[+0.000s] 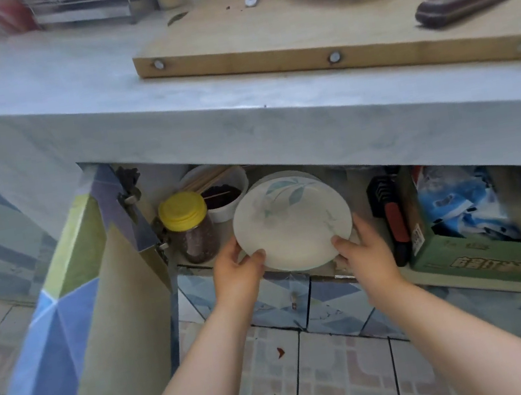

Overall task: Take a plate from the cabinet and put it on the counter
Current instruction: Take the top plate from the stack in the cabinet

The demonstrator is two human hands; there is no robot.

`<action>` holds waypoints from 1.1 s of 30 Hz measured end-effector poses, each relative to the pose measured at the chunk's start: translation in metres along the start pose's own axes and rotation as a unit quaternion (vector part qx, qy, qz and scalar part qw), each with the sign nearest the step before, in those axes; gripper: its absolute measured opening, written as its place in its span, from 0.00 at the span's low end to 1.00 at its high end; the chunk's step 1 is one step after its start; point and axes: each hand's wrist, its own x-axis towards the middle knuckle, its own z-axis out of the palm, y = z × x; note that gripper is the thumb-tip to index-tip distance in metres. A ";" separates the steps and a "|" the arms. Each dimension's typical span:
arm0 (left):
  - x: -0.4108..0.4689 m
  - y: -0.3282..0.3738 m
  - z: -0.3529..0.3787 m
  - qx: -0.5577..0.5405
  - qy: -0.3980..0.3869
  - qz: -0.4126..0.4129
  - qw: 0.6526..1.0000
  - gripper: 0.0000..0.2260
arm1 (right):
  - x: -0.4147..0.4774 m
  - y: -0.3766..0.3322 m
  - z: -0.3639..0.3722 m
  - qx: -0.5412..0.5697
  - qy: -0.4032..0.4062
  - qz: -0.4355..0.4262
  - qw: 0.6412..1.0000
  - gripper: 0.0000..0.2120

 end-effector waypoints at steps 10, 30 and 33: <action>-0.128 0.077 -0.036 0.057 0.004 -0.078 0.995 0.22 | -0.136 -0.070 0.001 -0.062 0.053 0.078 0.994 0.27; -0.310 0.301 -0.076 -0.028 -0.034 -0.023 0.999 0.24 | -0.310 -0.313 0.009 -0.006 -0.019 0.009 1.000 0.27; -0.334 0.330 -0.084 -0.044 -0.025 0.003 0.999 0.22 | -0.328 -0.337 0.015 -0.005 -0.031 -0.004 1.000 0.29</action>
